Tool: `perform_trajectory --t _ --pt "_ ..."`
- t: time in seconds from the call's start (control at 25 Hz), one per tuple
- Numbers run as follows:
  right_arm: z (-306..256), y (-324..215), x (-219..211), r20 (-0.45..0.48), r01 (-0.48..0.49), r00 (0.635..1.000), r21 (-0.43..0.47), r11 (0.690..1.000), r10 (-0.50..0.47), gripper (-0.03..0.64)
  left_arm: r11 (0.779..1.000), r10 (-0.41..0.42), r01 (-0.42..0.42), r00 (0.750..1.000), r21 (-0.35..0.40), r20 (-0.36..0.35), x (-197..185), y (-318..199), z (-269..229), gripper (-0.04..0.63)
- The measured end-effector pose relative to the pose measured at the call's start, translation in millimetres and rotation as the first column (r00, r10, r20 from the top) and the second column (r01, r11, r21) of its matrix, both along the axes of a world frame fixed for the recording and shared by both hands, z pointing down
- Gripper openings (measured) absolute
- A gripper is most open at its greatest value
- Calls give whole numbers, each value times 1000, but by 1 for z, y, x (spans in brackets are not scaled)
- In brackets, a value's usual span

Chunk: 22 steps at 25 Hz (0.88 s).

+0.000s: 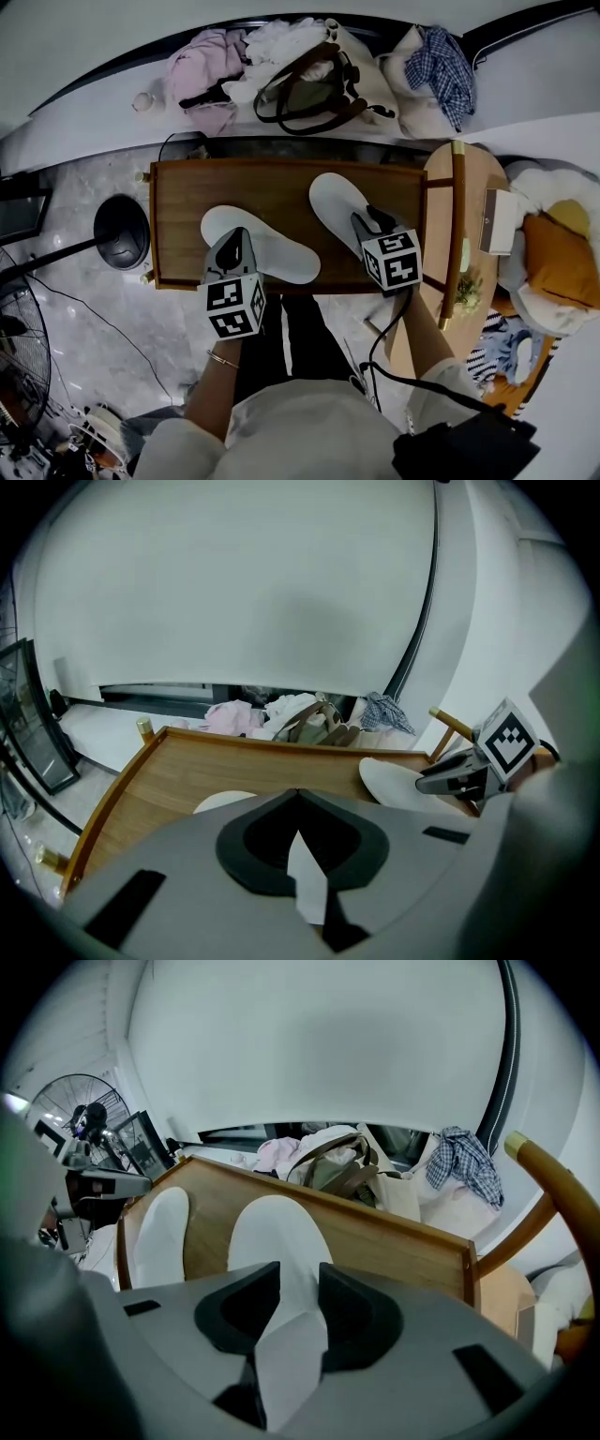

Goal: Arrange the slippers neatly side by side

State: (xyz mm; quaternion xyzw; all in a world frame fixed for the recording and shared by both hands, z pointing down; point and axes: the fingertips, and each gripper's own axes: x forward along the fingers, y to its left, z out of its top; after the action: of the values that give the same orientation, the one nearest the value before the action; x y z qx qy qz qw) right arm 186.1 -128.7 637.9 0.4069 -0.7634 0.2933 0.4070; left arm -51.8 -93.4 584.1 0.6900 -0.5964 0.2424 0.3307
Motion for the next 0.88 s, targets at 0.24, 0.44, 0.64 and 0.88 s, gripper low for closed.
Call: perform_trajectory --t 0.24,0.44,0.64,0.88 --pt "4 0 4 -28 -27 999 4 1000 28 85 1000 3 -3 1000 -7 0 2 3 3 14" --pt "2 0 4 -34 -38 999 10 999 38 56 1000 5 -5 1000 -7 -2 3 6 4 14" --pt "-5 1 6 -23 -54 998 11 998 54 49 1000 7 -7 1000 0 -1 4 7 0 14" --pt "-17 1 10 -15 -95 995 24 995 95 48 1000 16 -16 1000 19 3 6 7 -8 14"
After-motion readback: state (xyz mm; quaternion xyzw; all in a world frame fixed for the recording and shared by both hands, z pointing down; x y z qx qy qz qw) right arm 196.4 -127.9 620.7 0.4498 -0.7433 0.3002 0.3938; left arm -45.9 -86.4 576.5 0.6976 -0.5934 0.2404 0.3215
